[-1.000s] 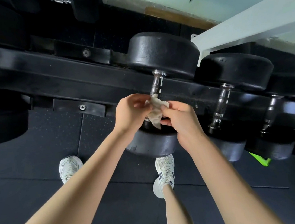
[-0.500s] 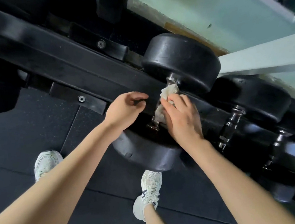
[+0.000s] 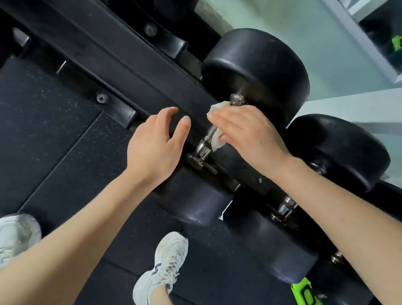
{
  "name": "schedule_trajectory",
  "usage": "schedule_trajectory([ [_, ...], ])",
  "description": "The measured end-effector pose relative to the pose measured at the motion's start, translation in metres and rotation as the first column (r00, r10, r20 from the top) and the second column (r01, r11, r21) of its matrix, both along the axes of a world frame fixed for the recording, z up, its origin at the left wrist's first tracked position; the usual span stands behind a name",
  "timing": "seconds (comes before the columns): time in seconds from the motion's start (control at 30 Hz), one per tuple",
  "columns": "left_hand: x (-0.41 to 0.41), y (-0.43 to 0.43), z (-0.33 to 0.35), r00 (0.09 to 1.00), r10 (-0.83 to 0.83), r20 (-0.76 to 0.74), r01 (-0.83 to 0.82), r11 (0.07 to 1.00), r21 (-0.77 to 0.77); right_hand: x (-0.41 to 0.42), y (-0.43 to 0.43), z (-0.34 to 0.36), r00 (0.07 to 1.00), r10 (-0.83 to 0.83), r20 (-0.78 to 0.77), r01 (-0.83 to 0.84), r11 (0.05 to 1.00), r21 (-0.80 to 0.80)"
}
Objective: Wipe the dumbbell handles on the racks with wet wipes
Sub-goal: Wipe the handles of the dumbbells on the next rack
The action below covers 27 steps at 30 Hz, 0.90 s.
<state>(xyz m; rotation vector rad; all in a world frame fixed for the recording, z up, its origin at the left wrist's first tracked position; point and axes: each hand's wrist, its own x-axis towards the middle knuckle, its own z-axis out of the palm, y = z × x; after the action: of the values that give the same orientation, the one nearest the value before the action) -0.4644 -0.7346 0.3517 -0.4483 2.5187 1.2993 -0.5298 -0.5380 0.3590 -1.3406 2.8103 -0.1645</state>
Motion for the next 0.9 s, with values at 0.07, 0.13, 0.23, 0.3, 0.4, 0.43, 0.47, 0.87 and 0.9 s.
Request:
schedule_trajectory([
  [0.07,-0.001,0.001,-0.001,1.000,-0.021,0.004,0.021,1.000,0.006,-0.007,-0.001,0.006,0.999,0.041,0.007,-0.041,0.995,0.094],
  [0.13,-0.001,-0.001,-0.002,1.000,-0.016,0.005,0.016,1.000,0.014,-0.011,-0.003,0.009,0.998,0.060,0.032,-0.063,0.989,0.134],
  [0.23,-0.001,0.000,-0.002,1.000,-0.016,0.013,0.016,1.000,0.017,-0.004,-0.007,0.009,0.999,0.040,0.006,-0.040,0.996,0.079],
  [0.3,-0.001,0.000,-0.002,1.000,-0.020,0.016,0.020,1.000,0.019,0.005,-0.006,0.004,0.999,0.048,-0.005,-0.047,0.998,0.039],
  [0.4,-0.001,0.000,-0.004,1.000,-0.014,0.018,0.013,1.000,0.015,0.003,-0.002,0.002,0.991,0.131,0.019,-0.132,0.991,0.024],
  [0.43,0.000,0.000,-0.005,1.000,-0.009,0.014,0.009,1.000,0.007,-0.003,-0.002,0.004,0.991,0.132,0.002,-0.132,0.990,0.043],
  [0.47,0.000,0.000,-0.005,1.000,0.000,0.004,0.000,1.000,0.000,-0.010,-0.002,0.004,0.994,0.107,-0.024,-0.105,0.992,0.066],
  [0.87,0.003,0.001,-0.002,0.999,0.041,-0.018,-0.041,0.999,-0.005,-0.013,-0.013,0.016,0.995,-0.078,0.066,0.058,0.963,0.263],
  [0.9,0.003,0.001,-0.001,0.999,0.045,-0.016,-0.045,0.999,-0.005,-0.005,-0.018,0.014,0.990,-0.113,0.084,0.083,0.949,0.303],
])
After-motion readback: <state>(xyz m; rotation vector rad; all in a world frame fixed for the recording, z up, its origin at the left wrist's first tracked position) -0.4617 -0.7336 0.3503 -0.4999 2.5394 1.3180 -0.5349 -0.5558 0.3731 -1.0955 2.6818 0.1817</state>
